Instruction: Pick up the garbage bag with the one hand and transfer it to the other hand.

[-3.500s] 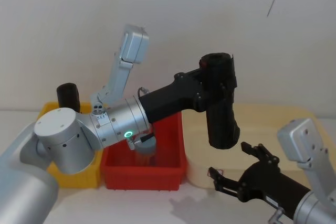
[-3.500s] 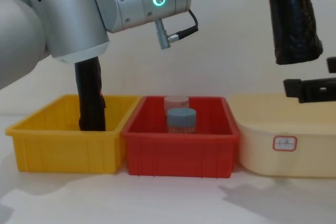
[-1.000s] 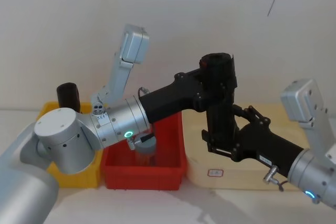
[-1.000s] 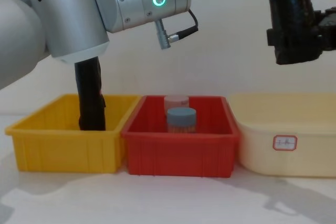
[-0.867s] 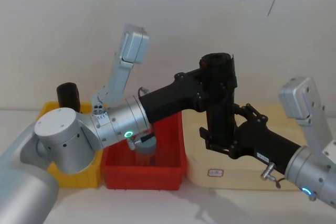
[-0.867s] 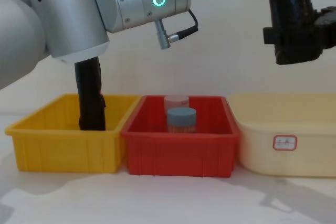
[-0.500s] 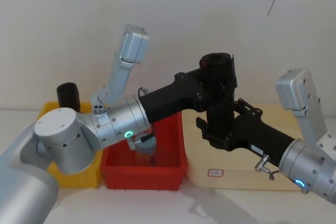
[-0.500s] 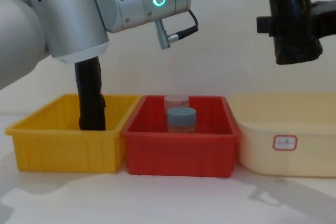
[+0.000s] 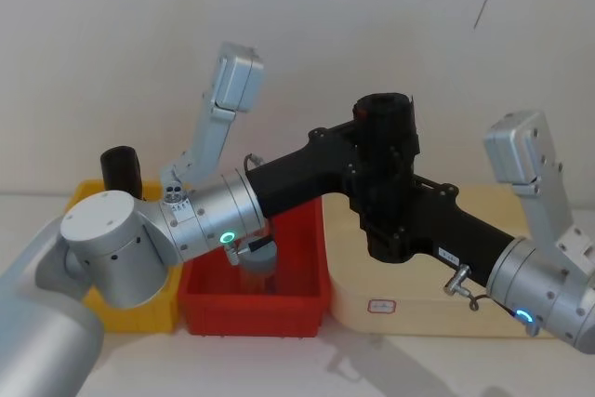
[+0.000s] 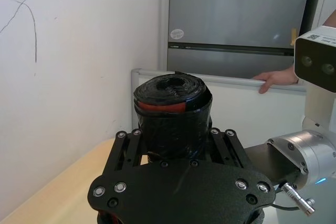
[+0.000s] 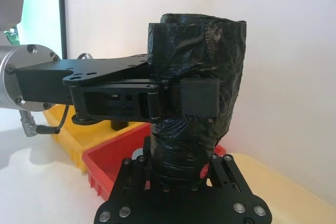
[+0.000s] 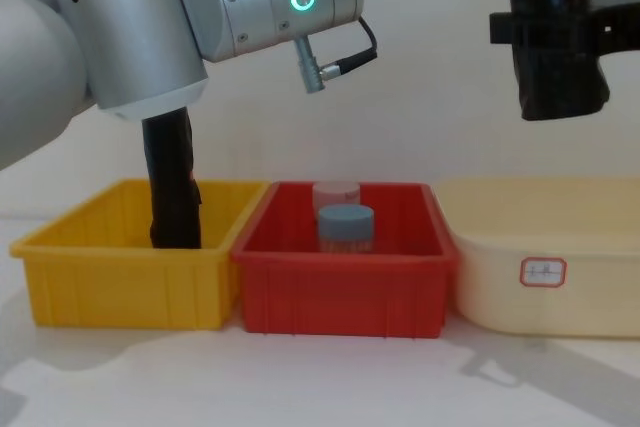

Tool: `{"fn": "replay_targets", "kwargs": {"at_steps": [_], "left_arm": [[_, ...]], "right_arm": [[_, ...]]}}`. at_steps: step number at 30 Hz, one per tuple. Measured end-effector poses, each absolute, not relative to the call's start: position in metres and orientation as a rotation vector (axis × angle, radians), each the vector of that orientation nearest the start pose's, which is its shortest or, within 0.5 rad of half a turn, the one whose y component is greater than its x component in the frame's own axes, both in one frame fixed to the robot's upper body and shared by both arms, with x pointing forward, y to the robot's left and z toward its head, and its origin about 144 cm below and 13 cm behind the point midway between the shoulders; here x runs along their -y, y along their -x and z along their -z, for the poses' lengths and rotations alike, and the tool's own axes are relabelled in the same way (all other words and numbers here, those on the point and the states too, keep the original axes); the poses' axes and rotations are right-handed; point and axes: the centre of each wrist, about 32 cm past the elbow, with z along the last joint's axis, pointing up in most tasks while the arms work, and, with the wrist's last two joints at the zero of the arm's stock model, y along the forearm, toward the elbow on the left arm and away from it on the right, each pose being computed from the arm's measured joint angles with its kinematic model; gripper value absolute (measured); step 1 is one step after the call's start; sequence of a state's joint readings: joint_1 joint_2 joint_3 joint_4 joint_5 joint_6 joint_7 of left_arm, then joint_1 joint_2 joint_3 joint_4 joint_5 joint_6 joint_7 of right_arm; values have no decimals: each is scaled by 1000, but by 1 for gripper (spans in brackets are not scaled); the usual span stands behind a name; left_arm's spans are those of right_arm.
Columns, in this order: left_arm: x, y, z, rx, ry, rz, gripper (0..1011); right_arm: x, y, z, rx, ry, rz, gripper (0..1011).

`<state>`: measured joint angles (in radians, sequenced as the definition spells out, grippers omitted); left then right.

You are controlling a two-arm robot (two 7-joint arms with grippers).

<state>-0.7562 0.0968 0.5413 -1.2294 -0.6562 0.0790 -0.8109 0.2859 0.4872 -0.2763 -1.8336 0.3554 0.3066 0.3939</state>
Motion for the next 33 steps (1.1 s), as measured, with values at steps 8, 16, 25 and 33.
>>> {"fn": "replay_targets", "kwargs": {"at_steps": [8, 16, 25, 33], "left_arm": [[-108, -610, -1317, 42, 287, -231, 536], [-108, -610, -1317, 42, 286, -231, 752], [-108, -610, -1317, 42, 286, -231, 989], [-109, -610, -1317, 42, 286, -231, 1002]], "right_arm": [[251, -492, -1306, 204, 96, 858, 478], [252, -492, -1308, 208, 92, 859, 477], [257, -496, -1307, 207, 89, 863, 477], [271, -503, -1303, 196, 93, 885, 477]]}}
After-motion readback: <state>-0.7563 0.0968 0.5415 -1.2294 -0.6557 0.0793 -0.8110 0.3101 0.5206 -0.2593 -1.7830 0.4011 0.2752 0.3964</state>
